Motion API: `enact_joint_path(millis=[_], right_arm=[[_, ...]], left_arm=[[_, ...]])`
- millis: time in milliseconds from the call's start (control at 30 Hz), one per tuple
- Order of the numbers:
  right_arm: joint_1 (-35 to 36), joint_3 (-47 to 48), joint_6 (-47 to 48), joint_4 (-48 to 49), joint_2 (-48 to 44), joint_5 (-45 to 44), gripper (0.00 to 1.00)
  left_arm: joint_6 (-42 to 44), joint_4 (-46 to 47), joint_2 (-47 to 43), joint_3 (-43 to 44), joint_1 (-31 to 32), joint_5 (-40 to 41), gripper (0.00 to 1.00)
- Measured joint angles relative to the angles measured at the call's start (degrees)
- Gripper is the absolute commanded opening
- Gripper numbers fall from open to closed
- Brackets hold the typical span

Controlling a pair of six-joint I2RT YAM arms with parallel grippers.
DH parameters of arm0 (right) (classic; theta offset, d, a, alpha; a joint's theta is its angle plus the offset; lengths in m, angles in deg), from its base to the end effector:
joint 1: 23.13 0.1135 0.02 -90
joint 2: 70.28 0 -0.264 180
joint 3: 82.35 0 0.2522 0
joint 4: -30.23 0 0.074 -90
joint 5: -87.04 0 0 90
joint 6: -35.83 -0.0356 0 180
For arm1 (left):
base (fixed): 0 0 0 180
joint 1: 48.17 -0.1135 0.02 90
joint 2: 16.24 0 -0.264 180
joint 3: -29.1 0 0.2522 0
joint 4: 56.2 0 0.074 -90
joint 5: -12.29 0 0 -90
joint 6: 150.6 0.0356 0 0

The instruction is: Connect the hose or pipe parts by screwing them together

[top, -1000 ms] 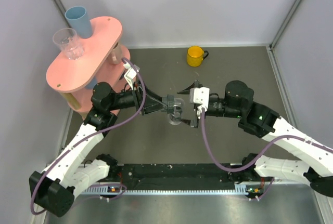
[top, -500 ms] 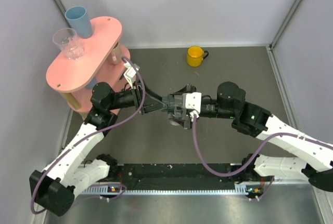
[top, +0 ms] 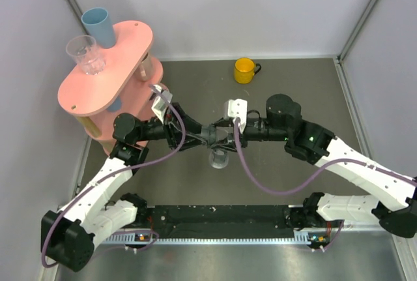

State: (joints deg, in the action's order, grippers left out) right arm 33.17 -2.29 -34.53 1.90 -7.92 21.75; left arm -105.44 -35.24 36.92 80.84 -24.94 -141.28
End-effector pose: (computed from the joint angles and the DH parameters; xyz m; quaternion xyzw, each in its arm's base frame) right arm 0.1221 0.2098 0.4044 -0.5702 0.5086 0.3525 0.5403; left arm 0.1698 -0.1076 0.3486 0.3307 0.5623 -0.6404 0.4053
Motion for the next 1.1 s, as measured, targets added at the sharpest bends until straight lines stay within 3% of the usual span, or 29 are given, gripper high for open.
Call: enact_joint_path(millis=[267, 567, 733, 767, 800, 833, 900, 1100], right_arm=[[-5.44, 1.01, -17.16, -2.32, 2.56, 10.29, 0.00], [-9.42, 0.85, -29.14, -3.37, 2.67, 16.00, 0.00], [-11.04, 0.81, -33.57, -3.48, 2.67, 17.53, 0.00], [-11.21, 0.79, -34.18, -3.45, 2.67, 17.53, 0.00], [-11.34, 0.66, -34.60, -3.34, 2.67, 17.53, 0.00], [-11.47, 0.31, -34.80, -2.97, 2.58, 17.44, 0.00], [-11.61, -0.63, -34.91, -2.14, 2.49, 17.27, 0.00], [-11.85, -2.14, -35.36, -1.49, 2.08, 17.84, 0.00]], left_arm=[[29.66, 6.38, -1.09, -3.43, 1.66, -6.36, 0.00], [72.08, -11.41, -5.51, -1.75, 7.91, -2.51, 0.00], [85.00, -17.11, -7.32, -1.64, 10.54, 2.36, 0.02], [86.88, -18.05, -7.61, -1.60, 10.88, 3.28, 0.09], [88.37, -18.91, -7.72, -1.46, 11.10, 3.98, 0.30], [89.53, -19.96, -7.85, -1.31, 11.28, 4.68, 0.43], [90.84, -21.59, -8.22, -1.31, 11.45, 5.55, 0.99], [91.45, -24.79, -9.55, -1.51, 11.32, 11.13, 0.99]])
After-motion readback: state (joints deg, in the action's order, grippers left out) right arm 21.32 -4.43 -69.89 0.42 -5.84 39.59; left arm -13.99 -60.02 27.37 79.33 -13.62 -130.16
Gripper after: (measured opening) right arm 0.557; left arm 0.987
